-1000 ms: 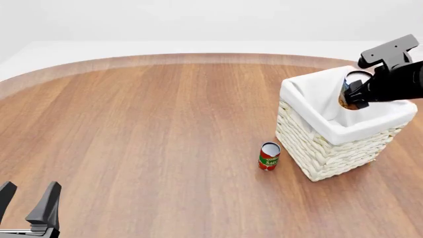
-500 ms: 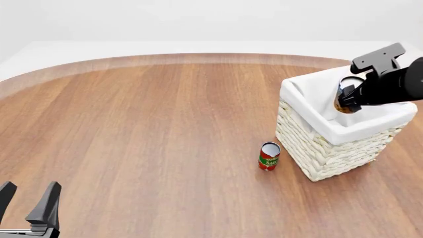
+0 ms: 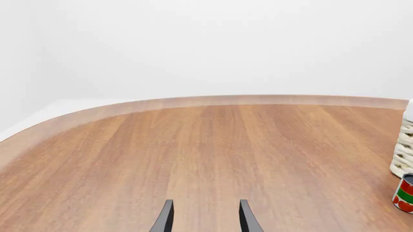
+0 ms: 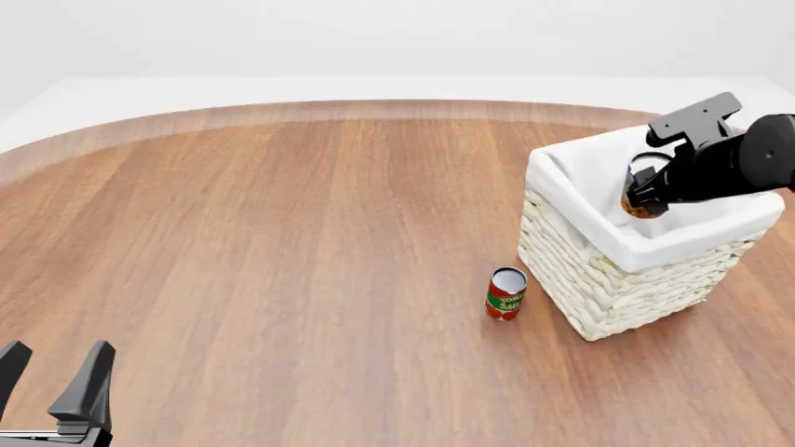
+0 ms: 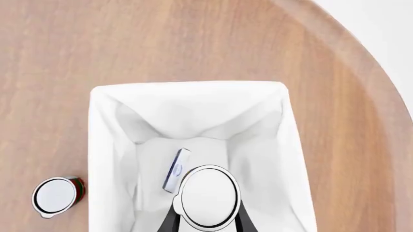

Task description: Pick up the alphabet soup and the cream cheese box, and put them in the basket.

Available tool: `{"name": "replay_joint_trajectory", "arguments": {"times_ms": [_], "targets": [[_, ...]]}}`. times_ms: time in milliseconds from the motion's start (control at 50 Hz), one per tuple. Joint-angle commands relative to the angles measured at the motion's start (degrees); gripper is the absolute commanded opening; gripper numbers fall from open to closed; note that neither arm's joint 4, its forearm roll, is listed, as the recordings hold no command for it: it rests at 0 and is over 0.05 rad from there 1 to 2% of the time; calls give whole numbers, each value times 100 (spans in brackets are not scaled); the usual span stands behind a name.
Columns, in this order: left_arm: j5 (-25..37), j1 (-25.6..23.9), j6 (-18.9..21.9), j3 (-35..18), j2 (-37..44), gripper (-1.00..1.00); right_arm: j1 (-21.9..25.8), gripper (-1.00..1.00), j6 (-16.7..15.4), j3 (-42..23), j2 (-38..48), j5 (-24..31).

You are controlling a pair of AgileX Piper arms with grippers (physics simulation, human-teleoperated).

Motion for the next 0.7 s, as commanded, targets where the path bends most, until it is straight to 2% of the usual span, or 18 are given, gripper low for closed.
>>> {"name": "replay_joint_trajectory", "arguments": {"times_ms": [20, 260, 300, 320, 340, 700], "targets": [[0, 0, 0, 0, 0, 100, 34, -100, 108, 17, 50, -114], [0, 0, 0, 0, 0, 100, 5, -100, 41, 87, 58, -129], [0, 0, 0, 0, 0, 100, -19, -100, 32, 49, 75, -118], [0, 0, 0, 0, 0, 100, -46, -100, 20, -138, 79, 55], [0, 0, 0, 0, 0, 100, -98, 100, -1, -86, 101, -34], [0, 0, 0, 0, 0, 100, -155, 100, 132, -261, -146, 120]]}}
